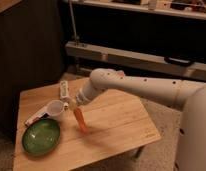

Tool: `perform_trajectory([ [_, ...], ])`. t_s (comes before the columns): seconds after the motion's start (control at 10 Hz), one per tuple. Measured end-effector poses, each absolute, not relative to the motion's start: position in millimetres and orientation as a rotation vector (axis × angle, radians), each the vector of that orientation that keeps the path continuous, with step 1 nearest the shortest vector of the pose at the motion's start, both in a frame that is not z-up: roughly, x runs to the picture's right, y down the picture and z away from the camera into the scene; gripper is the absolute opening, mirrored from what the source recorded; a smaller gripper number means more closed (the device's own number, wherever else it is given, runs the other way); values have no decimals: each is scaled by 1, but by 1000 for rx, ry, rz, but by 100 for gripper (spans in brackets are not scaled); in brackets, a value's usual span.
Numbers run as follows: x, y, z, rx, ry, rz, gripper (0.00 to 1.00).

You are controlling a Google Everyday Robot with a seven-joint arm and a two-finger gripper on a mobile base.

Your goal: Place the pepper in the ceramic bowl

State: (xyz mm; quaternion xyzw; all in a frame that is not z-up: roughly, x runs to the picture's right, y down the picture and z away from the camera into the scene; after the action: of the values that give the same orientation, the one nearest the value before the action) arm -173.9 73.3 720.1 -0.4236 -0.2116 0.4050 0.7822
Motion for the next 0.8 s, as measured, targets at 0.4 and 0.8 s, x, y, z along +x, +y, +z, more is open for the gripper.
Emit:
perform_trajectory([
  [0.4, -234, 20, 653, -1011, -712, 779, 2],
  [0.8, -281, 28, 615, -1073, -846, 682, 36],
])
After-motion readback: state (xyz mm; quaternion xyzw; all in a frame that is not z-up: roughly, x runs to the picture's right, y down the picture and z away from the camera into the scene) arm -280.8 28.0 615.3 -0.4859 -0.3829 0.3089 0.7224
